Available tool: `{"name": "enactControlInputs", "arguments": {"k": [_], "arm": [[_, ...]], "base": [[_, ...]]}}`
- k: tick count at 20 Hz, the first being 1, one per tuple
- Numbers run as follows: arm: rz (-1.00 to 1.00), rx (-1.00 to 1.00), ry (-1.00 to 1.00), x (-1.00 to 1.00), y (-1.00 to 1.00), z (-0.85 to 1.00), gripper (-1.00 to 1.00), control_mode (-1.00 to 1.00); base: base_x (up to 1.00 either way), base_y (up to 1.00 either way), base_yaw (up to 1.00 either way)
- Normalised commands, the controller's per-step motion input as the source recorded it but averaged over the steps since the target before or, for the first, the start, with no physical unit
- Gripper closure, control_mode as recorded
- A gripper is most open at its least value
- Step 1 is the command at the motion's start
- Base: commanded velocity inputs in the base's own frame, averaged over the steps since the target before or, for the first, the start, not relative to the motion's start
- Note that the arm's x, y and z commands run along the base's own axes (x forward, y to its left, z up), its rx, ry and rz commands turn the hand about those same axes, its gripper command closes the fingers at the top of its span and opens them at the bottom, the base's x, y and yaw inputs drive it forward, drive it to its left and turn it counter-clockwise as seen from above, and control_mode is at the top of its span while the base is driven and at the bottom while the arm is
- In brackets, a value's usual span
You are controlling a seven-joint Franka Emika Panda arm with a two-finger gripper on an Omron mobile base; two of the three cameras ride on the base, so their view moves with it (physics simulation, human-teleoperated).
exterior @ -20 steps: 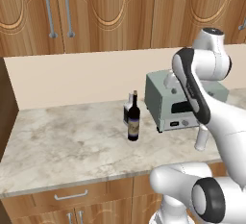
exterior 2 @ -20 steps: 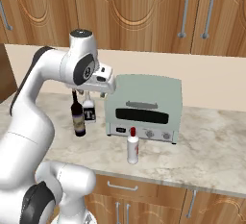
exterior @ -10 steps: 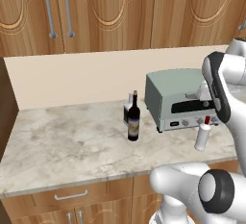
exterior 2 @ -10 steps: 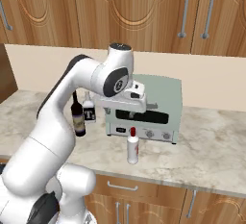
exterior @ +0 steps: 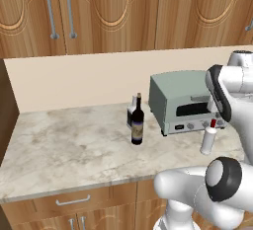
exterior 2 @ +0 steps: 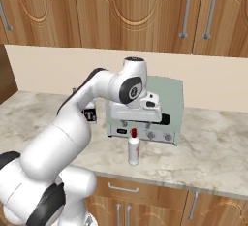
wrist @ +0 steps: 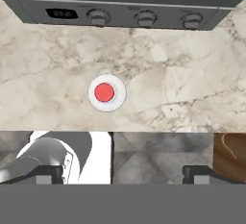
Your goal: Move the drinks to the dining counter.
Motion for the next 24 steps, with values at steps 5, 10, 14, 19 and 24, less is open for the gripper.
{"name": "enactControlInputs", "arguments": {"k": [5, 10, 14, 19, 24], "arm": [[0.00, 0.00, 0.06, 0.70, 0.04, -0.23, -1.00, -1.00], [0.00, 0.00, 0.08, 0.64, 0.08, -0.12, -1.00, -1.00], [0.00, 0.06, 0.03, 0.33, -0.01, -0.23, -1.00, -1.00], [-0.01, 0.11, 0.00, 0.07, -0.07, -0.39, -1.00, -1.00], [-0.03, 0.03, 0.00, 0.00, -0.07, -0.27, -1.00, -1.00]], "base": [[0.00, 0.00, 0.00], [0.00, 0.00, 0.00], [0.00, 0.00, 0.00], [0.00, 0.00, 0.00], [0.00, 0.00, 0.00]]}}
